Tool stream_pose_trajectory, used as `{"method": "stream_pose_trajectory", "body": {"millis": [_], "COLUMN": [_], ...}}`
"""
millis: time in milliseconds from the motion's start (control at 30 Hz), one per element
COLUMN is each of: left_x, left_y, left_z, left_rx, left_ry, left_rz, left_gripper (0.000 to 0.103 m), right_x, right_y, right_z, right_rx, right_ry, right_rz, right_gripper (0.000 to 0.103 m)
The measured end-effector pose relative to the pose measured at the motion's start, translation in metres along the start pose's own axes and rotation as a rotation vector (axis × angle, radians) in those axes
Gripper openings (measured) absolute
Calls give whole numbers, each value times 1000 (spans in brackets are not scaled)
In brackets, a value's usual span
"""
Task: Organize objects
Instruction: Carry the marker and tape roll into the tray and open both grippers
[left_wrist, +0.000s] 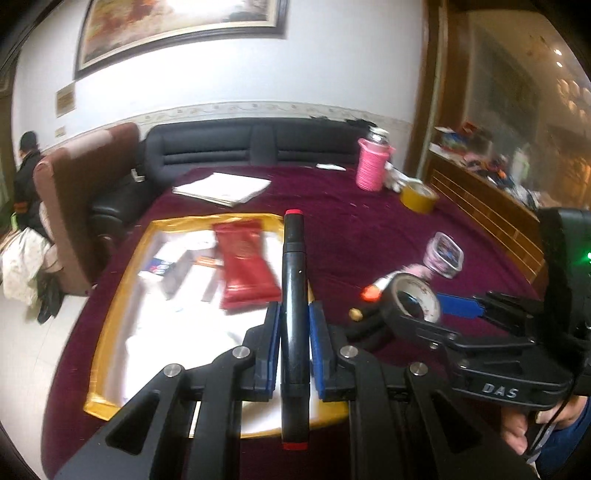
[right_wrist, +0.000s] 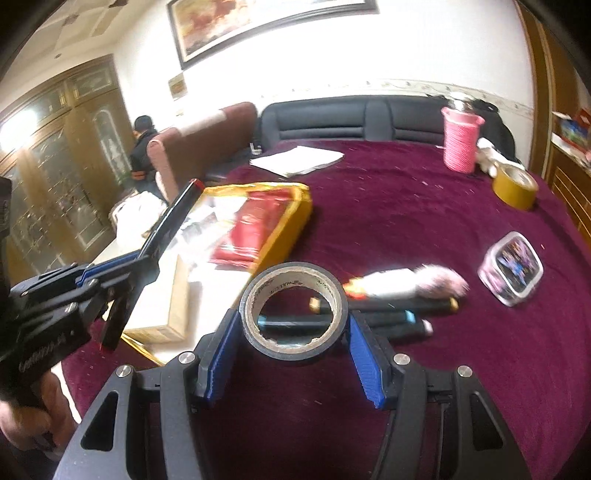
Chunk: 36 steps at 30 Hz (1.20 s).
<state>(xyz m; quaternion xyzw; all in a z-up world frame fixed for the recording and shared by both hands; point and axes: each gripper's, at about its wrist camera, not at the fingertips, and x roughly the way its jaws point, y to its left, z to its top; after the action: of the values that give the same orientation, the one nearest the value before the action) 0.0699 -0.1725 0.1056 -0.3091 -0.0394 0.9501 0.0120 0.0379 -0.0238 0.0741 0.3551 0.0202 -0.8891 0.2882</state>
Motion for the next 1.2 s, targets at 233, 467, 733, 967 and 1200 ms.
{"method": "stream_pose_trajectory", "body": {"millis": [233,467,733,967,1200], "left_x": [-5,13,41,51,51], "left_y": [66,107,121,131,135], "left_z": [-1,-5,-19,-25,-25], "left_rx": [-105,-160,-176,-202,-207], "left_ry": [3,45,119,156,158], "left_rz": [85,121,121,108,110], "left_gripper": [14,14,14,14,14], "right_x": [18,50,80,104,123], "right_y": [37,55,68,74,80], "right_z": [15,23,32,39,39], "right_rx": [-43,-48,-69,-71,-75], "right_ry": [15,61,100,111,128], "right_rz": [44,62,55,44,27], "right_gripper": [64,64,64,64,64]}}
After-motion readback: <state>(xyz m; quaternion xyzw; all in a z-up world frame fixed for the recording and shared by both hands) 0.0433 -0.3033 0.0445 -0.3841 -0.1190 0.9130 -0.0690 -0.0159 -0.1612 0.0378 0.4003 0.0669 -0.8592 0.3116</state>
